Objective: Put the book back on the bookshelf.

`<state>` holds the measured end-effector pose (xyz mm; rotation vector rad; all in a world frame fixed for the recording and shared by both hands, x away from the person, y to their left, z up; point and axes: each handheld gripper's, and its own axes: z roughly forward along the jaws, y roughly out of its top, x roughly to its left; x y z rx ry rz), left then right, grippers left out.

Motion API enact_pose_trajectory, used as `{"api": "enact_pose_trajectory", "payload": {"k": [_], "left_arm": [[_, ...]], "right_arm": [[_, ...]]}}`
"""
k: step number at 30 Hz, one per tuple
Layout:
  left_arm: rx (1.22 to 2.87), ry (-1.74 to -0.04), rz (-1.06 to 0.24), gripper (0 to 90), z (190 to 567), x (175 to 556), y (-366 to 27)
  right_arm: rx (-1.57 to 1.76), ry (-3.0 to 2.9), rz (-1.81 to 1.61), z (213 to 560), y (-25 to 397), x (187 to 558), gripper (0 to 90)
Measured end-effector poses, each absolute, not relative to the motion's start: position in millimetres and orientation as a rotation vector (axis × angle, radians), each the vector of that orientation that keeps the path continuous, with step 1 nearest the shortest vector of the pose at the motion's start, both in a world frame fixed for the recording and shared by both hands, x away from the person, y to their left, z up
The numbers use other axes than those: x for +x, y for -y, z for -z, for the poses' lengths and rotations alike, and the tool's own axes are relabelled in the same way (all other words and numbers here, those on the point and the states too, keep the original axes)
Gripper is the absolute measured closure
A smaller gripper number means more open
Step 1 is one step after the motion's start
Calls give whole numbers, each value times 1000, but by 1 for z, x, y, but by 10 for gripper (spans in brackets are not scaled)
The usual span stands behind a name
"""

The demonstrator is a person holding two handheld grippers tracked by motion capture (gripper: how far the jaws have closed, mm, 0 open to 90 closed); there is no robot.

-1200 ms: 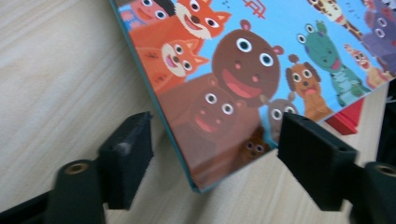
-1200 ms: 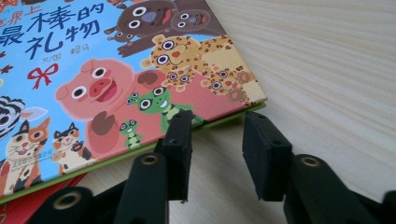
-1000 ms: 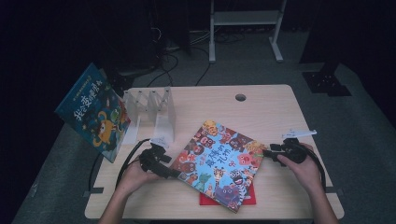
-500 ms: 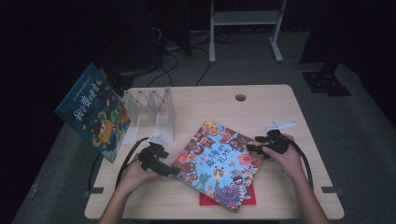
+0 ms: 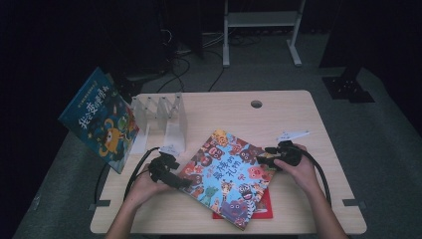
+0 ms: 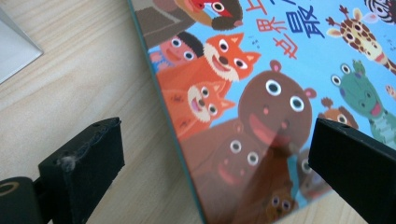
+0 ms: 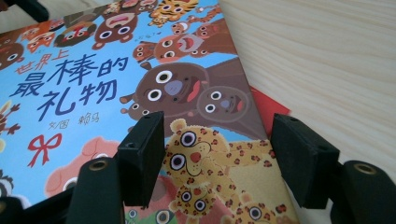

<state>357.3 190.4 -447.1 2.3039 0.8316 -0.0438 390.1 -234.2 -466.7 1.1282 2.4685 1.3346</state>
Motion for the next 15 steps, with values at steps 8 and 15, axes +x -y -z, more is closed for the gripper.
{"api": "enact_pose_trajectory", "payload": {"k": [8,15], "left_arm": [[2320,-837,113,45,450,355,-188],[2335,-844,126,50,449,338,-194]], "right_arm": [[1031,-2504,-1333,465,215,385,350],[989,-2517,-1341,465,207,382,348]]}}
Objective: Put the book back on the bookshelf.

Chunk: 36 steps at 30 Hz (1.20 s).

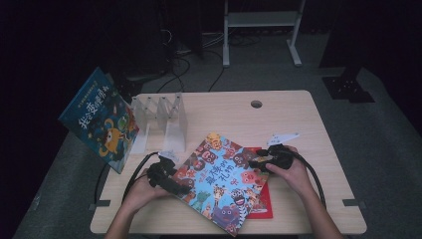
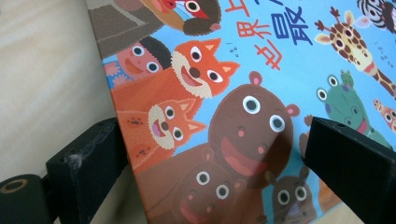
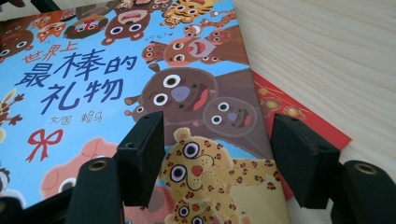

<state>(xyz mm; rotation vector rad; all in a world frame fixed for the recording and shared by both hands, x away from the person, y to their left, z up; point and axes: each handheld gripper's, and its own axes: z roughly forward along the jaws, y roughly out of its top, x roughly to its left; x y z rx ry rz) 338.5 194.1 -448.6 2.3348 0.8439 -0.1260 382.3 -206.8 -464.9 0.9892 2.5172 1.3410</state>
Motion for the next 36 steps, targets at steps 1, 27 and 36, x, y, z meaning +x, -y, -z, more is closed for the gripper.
{"api": "enact_pose_trajectory", "payload": {"k": [1,27,36], "left_arm": [[2330,-844,128,51,449,335,-196],[2283,-905,50,27,448,374,-194],[2331,-901,49,19,454,377,-184]], "right_arm": [[980,-2522,-1340,465,206,382,348],[972,-2500,-1295,460,206,378,451],[1026,-2448,-1239,451,224,362,535]]}}
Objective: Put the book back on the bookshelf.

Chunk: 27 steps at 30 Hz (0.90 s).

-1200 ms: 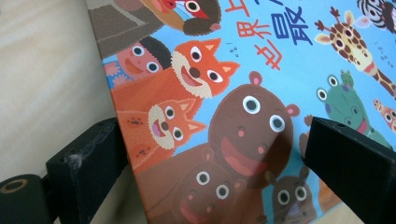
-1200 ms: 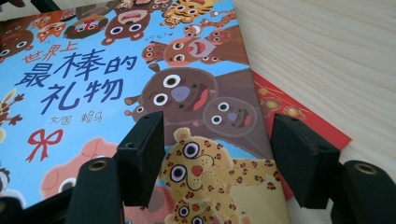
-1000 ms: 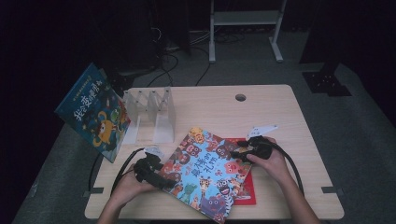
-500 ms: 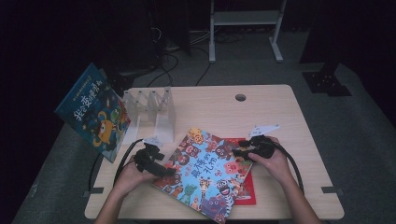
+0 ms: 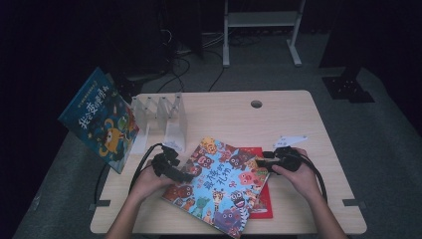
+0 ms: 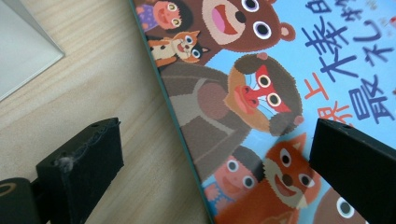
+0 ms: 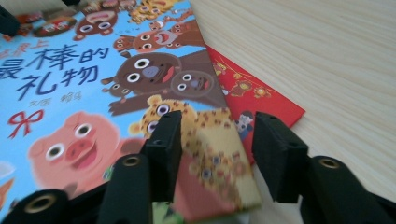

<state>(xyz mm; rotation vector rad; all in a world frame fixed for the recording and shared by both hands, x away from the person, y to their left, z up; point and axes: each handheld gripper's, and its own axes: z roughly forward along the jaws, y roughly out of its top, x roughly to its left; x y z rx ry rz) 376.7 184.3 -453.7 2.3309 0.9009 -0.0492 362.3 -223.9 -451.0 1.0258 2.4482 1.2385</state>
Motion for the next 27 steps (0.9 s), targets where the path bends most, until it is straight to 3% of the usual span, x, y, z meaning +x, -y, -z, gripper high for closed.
{"api": "enact_pose_trajectory", "payload": {"k": [12,20,27], "left_arm": [[2336,-882,57,19,457,376,-178],[2332,-880,68,19,457,376,-178],[2319,-883,91,19,459,375,-176]], "right_arm": [[1042,-2368,-1227,439,250,330,556],[1026,-2389,-1281,436,254,301,727],[954,-2466,-1351,435,233,280,785]]}}
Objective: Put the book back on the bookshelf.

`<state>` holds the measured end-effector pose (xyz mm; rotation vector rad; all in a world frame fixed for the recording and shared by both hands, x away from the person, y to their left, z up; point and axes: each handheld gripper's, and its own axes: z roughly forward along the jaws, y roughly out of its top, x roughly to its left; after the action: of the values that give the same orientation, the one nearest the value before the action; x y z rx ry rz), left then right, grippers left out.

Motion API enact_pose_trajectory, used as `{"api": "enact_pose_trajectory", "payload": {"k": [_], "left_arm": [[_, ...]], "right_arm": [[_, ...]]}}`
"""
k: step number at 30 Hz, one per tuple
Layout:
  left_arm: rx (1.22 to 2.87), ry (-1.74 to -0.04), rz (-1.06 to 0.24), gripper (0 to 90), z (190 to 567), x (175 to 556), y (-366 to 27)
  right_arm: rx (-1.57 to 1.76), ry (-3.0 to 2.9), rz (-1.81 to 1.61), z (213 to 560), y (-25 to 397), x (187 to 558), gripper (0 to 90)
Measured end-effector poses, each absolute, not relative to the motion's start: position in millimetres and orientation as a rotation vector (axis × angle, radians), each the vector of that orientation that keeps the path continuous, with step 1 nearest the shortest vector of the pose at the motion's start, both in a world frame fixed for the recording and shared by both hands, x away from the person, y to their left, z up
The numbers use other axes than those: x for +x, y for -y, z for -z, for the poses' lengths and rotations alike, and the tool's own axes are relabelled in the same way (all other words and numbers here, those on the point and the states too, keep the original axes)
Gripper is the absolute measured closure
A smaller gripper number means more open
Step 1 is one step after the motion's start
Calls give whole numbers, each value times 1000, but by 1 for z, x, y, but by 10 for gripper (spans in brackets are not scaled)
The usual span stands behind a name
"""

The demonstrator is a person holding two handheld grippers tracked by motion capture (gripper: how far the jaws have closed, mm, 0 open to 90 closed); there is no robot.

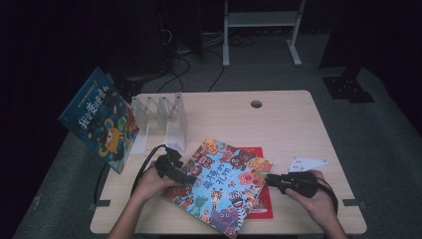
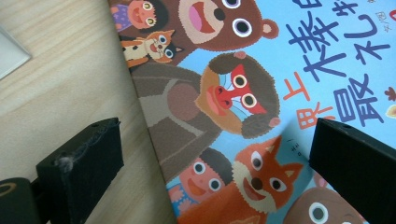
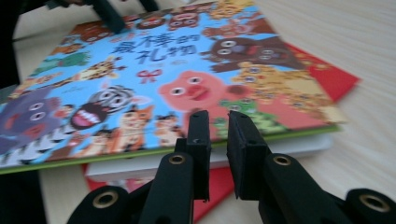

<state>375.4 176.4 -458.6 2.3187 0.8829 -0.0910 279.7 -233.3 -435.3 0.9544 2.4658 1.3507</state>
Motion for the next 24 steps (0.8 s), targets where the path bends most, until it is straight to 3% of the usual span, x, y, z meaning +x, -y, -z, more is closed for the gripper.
{"api": "enact_pose_trajectory", "payload": {"k": [24], "left_arm": [[2263,-843,187,5,461,379,-176]], "right_arm": [[883,-2615,-1202,453,207,269,839]]}}
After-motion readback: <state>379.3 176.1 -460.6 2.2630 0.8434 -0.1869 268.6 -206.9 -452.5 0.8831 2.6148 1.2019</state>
